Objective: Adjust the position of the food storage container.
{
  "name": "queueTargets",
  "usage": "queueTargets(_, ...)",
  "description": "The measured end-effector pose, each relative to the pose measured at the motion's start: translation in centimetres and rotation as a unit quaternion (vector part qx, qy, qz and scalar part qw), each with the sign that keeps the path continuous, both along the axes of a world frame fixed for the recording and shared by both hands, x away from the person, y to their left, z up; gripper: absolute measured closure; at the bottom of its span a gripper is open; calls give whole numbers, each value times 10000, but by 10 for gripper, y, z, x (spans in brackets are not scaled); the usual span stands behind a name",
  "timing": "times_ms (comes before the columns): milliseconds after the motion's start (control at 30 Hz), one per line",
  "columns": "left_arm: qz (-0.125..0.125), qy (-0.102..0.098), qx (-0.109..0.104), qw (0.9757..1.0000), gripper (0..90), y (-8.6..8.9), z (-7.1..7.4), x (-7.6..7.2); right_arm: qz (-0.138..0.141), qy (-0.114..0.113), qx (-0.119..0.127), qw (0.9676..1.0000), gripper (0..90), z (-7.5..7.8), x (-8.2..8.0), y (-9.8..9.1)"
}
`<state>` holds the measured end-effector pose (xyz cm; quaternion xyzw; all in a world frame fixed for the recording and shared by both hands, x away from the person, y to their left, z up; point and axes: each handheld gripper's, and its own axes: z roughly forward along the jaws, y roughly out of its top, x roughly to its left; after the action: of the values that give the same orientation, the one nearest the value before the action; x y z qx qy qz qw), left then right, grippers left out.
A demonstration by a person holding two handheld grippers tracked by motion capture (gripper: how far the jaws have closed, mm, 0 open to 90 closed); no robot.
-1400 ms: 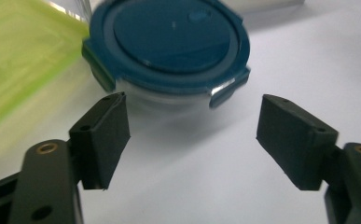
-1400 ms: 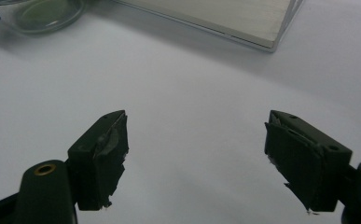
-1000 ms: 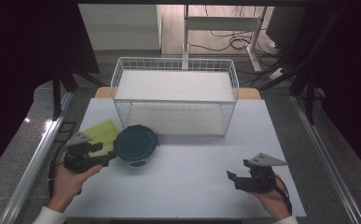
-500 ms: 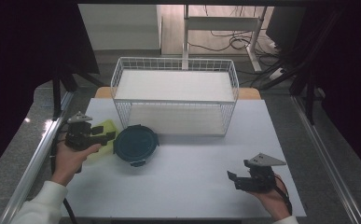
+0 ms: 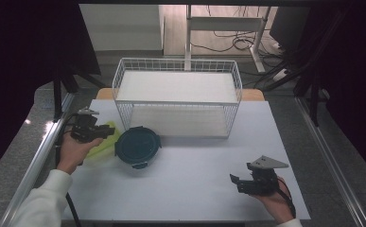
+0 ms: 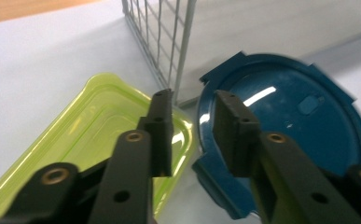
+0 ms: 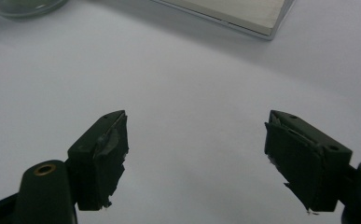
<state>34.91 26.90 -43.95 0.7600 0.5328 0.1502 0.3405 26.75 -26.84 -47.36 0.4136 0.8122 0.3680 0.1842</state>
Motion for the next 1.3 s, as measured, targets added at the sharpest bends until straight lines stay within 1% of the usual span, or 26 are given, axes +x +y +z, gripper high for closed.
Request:
queueTargets(33,-11,54,64,10000,719,0,-2,3,2,5,-2,10000,212,0,0,0)
queueTargets(67,-11,94,92,9999,741,0,-4,5,-1,6,-5,10000,212,0,0,0)
queueTargets(100,-24,141,112,9998,781,0,-5,7,-12,12,-11,10000,212,0,0,0)
queueTargets(133,-62,207,170,9996,798,0,-8,12,-15,24,-10,10000,211,0,0,0)
queueTargets(200,-75,228,179,9996,813,0,-9,14,-16,29,-20,10000,211,-1,0,0)
queueTargets(233,-105,264,144,9995,854,1,-12,18,-15,40,-42,10000,211,-1,0,0)
queueTargets(300,-97,299,157,9994,870,1,-13,20,-14,42,-46,10000,211,-1,0,1)
queueTargets(333,-82,327,145,9993,898,1,-15,24,-14,39,-51,10000,211,-1,0,1)
queueTargets(433,-120,373,148,9991,900,1,-17,27,-18,41,-51,10000,211,-2,0,1)
queueTargets(467,-182,450,162,9987,900,-1,-20,29,-18,42,-49,10000,211,-2,1,0)
queueTargets(533,-209,471,175,9985,900,-2,-21,30,-23,46,-52,10000,211,-2,1,0)
queueTargets(600,-241,516,257,9980,900,-5,-24,32,-26,54,-54,10000,211,-2,1,0)
queueTargets(667,-289,537,280,9977,900,-7,-25,33,-24,52,-58,10000,211,-3,1,0)
queueTargets(733,-366,551,386,9971,900,-10,-28,35,-22,52,-60,10000,211,-3,1,0)
queueTargets(800,-413,569,429,9966,900,-13,-30,37,-24,55,-63,10000,211,-3,1,0)
queueTargets(833,-413,569,429,9966,900,-13,-30,37,-26,56,-64,10000,211,-3,1,0)
queueTargets(933,-533,567,440,9960,900,-18,-32,40,-30,55,-67,10000,211,-3,1,0)
queueTargets(967,-543,562,503,9957,900,-20,-33,41,-31,56,-68,10000,211,-3,2,-1)
queueTargets(1000,-543,562,503,9957,900,-20,-33,41,-33,58,-69,10000,211,-3,2,-1)
queueTargets(1067,-553,609,594,9948,900,-22,-35,42,-31,66,-75,9999,210,-3,2,-1)
queueTargets(1233,-538,613,610,9948,900,-23,-35,42,-35,62,-79,9999,210,-4,2,-1)
queueTargets(1300,-543,590,661,9946,900,-25,-35,42,-32,65,-85,9999,211,-4,2,0)
